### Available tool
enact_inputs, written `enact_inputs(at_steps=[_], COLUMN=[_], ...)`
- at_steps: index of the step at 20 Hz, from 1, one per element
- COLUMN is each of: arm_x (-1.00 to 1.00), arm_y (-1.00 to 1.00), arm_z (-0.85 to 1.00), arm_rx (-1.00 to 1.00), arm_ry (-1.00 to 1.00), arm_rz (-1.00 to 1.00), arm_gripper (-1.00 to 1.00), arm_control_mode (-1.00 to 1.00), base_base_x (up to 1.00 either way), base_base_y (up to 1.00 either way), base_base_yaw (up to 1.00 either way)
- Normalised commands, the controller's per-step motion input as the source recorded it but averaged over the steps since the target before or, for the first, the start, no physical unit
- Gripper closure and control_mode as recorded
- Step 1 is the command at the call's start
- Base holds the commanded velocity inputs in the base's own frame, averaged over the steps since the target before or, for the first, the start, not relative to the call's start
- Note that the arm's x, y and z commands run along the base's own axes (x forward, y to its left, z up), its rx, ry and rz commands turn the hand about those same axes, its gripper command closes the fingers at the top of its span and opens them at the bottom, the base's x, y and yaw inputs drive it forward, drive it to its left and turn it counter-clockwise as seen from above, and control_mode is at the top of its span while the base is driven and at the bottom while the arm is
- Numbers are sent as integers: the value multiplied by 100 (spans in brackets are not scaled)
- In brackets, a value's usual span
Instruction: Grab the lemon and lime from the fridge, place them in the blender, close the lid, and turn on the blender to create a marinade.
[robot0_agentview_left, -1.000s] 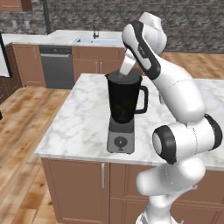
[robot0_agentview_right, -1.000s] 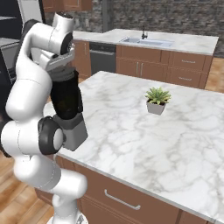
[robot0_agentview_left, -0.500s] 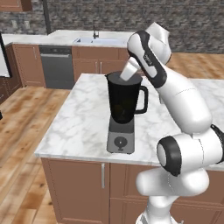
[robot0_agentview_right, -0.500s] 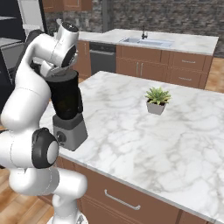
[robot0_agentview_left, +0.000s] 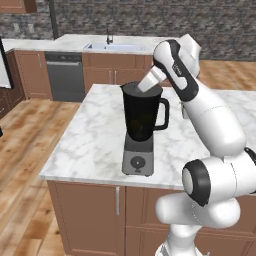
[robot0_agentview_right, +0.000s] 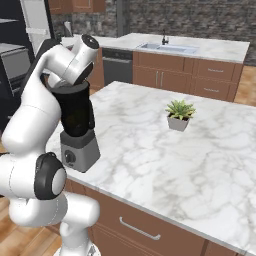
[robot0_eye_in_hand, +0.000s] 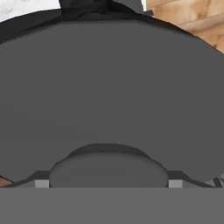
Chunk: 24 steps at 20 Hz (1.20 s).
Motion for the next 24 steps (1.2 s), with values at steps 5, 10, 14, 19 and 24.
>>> enact_inputs(at_steps=[5, 10, 14, 19, 24], arm_x=[-1, -1, 0, 0, 0], arm_y=[12, 0, 4, 43, 63], arm_z=[-12, 0, 0, -3, -15], arm_rx=[0, 0, -1, -7, -9], arm_ry=[5, 8, 0, 0, 0], arm_rz=[-8, -9, -4, 0, 0], arm_gripper=[-100, -100, -100, -100, -100], arm_control_mode=[-100, -100, -100, -100, -100], base_base_x=[0, 0, 0, 0, 0], base_base_y=[0, 0, 0, 0, 0], base_base_yaw=[0, 0, 0, 0, 0])
